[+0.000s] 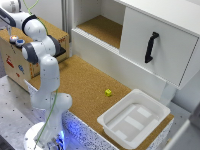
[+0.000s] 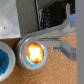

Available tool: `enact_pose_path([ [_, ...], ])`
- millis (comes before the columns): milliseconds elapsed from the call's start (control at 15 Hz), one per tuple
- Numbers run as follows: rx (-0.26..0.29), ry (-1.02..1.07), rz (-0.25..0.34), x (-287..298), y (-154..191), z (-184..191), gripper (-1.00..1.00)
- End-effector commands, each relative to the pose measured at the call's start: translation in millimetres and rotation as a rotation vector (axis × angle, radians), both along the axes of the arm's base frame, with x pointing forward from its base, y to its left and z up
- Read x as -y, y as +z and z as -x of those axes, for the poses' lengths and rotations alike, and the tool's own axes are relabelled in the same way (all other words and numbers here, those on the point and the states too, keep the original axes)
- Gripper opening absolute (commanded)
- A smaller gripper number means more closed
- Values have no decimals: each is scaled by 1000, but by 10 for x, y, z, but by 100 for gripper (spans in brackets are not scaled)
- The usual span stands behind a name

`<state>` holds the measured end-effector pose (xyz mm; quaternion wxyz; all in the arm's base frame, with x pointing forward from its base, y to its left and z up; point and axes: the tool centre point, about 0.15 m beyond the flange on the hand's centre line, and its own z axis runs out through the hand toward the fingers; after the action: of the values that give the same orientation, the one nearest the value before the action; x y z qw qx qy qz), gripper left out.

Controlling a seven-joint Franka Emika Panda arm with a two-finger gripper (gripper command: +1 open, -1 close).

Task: Move the red light switch to turn off the red light

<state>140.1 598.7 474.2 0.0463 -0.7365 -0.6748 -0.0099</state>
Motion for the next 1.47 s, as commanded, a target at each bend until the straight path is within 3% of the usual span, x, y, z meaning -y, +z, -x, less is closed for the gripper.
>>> enact_pose_path([
  [0, 4, -35, 51, -87, -373, -200, -100],
  [200, -12, -22, 48, -101, -422, -178, -100],
  [333, 26, -35, 10, -77, -101, -152, -100],
  [467, 98, -38, -1, -30, 357, -156, -100],
  [600, 111, -47, 11, 56, 658, -217, -100],
  [667, 131, -50, 31, 101, 764, -262, 100],
  [1000, 155, -25, 43, 320, 882, -459, 100],
  [1400, 176, -43, -52, 1097, 724, -782, 100],
])
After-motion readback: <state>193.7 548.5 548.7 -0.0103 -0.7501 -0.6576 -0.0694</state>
